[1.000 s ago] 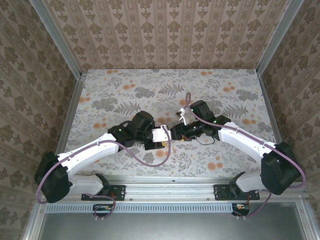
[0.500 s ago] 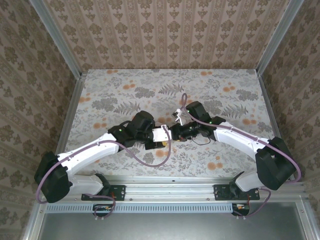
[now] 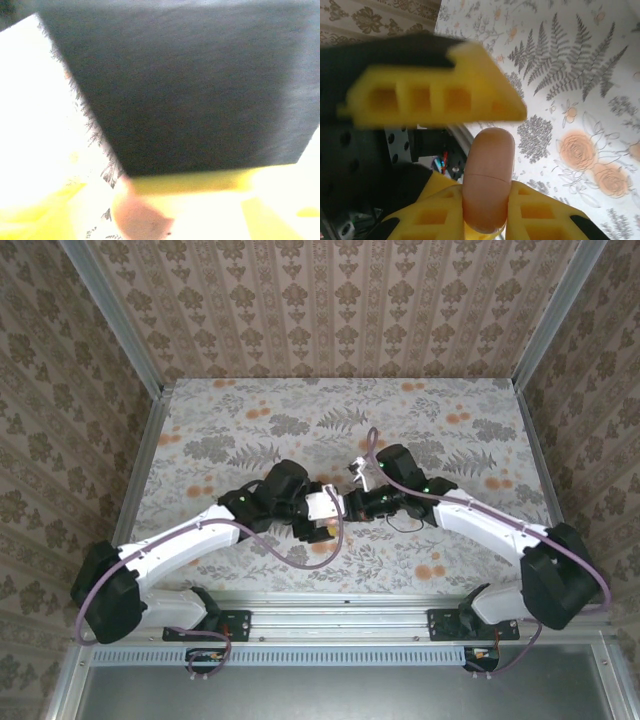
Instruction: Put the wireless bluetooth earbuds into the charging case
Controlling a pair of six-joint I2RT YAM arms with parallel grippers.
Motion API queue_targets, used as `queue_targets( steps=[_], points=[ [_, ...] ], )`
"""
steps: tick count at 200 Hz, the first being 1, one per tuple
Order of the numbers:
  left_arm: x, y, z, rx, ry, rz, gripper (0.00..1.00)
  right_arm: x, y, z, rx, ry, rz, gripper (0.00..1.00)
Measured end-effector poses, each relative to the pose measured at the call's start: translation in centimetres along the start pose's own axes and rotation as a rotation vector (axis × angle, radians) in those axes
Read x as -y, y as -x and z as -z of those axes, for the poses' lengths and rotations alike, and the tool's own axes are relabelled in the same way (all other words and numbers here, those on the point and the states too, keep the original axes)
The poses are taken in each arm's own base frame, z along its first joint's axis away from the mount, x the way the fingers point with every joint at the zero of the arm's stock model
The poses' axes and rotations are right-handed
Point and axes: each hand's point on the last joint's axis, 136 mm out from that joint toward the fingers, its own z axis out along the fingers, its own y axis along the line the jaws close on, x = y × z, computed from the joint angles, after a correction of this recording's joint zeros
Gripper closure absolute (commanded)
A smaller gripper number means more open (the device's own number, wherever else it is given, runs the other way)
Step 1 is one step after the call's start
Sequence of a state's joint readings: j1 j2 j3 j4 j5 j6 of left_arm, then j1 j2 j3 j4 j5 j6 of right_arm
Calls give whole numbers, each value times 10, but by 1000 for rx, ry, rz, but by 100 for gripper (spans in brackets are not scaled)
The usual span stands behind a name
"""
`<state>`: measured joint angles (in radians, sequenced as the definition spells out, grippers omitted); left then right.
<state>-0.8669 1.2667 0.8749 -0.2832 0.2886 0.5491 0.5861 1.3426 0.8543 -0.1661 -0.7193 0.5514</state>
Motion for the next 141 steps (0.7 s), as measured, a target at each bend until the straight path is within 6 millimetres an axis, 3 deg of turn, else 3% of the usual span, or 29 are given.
queue_targets(
  steps=[65, 107, 141],
  points=[
    [-25, 27, 28, 208, -15, 122, 26, 24, 19, 52, 201, -71, 299, 81],
    [-16, 39, 37, 290, -106, 136, 28, 9, 5, 60, 200, -26, 693, 83],
    [-7, 45, 40, 316, -166, 133, 28, -5, -2, 63, 128, 16, 875, 83]
  ],
)
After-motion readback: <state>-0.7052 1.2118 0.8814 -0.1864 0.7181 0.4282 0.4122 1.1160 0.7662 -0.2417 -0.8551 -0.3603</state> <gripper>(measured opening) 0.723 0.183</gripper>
